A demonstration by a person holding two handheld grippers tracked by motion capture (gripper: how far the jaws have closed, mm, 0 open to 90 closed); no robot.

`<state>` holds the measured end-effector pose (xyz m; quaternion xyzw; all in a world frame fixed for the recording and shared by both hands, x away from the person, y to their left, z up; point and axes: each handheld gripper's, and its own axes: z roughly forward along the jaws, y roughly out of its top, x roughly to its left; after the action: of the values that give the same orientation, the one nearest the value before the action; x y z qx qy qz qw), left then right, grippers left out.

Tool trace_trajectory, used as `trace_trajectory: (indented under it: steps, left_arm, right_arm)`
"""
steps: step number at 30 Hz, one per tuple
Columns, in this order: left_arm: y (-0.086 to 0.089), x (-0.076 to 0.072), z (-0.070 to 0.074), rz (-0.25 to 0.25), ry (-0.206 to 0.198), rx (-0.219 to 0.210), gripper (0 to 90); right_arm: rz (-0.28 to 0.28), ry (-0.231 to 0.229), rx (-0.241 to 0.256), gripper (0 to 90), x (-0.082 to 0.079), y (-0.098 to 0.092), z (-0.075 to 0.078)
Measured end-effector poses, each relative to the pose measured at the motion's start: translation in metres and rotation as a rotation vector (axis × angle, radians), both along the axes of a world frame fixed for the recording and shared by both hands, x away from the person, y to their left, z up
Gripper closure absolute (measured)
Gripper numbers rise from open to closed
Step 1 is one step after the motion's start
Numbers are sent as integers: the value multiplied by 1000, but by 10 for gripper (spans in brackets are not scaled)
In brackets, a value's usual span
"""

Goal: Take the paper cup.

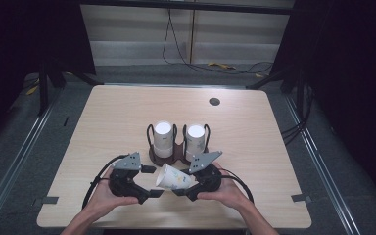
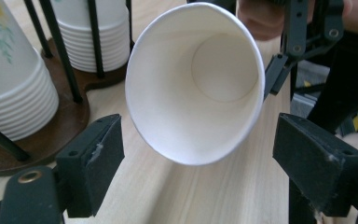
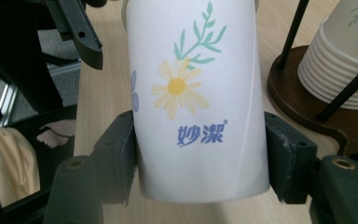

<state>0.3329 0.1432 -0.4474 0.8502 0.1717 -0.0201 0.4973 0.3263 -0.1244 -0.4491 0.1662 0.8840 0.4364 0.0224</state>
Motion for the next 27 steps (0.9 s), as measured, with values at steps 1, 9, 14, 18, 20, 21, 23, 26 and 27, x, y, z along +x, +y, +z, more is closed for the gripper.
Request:
trace_trajectory:
  steps: [1,9,14,18,20,21,23,26,27]
  left_arm:
    - [1,0,0,6,-2,-7,165]
    - [4,3,1,33,13,-55,162]
    - [4,4,1,42,26,-73,158]
    - [3,5,2,49,28,-84,157]
    - [2,5,4,63,29,-95,157]
    - [2,5,5,60,26,-90,157]
    - [2,6,8,48,14,-84,157]
    - [2,9,14,54,8,-91,157]
    - [2,9,15,59,11,-106,157]
  right_arm:
    - [-4,1,8,356,0,0,0]
    - [-22,19,56,356,-1,-3,-3]
    - [-36,24,95,357,0,-5,-1]
    - [-39,26,108,356,0,-5,-2]
    - [-40,28,123,356,1,-5,-1]
    - [-42,24,129,357,1,-5,-1]
    - [-46,22,144,356,1,-6,0]
    - [-52,16,155,357,1,-7,1]
    - [-58,12,158,357,0,-7,2]
